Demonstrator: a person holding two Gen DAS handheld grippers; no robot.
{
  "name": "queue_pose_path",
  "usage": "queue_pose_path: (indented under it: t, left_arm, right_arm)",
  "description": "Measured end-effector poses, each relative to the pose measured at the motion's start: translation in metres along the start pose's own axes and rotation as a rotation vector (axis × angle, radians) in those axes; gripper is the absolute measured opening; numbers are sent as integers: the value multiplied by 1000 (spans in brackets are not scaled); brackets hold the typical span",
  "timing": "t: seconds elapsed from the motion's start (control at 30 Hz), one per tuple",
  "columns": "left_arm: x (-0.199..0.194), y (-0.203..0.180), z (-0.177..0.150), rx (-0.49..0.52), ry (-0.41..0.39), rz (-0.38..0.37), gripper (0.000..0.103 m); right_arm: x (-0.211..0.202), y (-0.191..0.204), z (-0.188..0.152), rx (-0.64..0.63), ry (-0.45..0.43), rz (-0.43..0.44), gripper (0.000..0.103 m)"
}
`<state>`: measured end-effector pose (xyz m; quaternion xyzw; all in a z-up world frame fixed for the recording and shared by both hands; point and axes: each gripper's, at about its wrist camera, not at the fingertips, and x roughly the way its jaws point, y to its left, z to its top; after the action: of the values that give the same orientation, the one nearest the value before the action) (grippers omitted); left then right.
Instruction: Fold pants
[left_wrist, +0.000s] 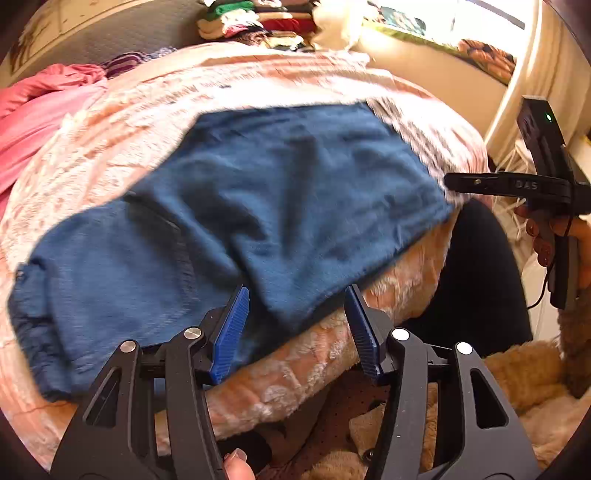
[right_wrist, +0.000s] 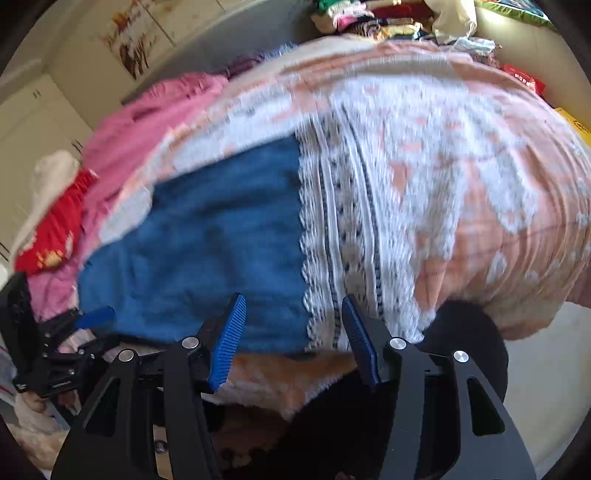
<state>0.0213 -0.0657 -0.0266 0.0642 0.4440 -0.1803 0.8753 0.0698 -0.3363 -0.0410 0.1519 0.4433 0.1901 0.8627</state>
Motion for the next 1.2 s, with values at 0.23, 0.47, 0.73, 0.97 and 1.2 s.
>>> queue_pose_path:
  t: [0.23, 0.47, 0.73, 0.97, 1.2]
  left_arm:
    - [-15, 46, 48, -88, -84, 52, 46]
    - [29, 92, 106, -148, -61, 76, 48]
    - [91, 106, 131, -159, 48, -38, 48]
    - [113, 117, 131, -230, 64, -117, 45]
    - [107, 107, 128, -263, 58, -190, 14]
  right_arm:
    - [-13, -22, 55, -14, -96, 4, 54]
    - [21, -55, 114, 5, -71, -17, 55]
    - [72, -59, 147, -99, 20, 45, 53]
    - [102, -62, 140, -113, 68, 132, 49]
    - [92, -47, 128, -146, 81, 263, 18]
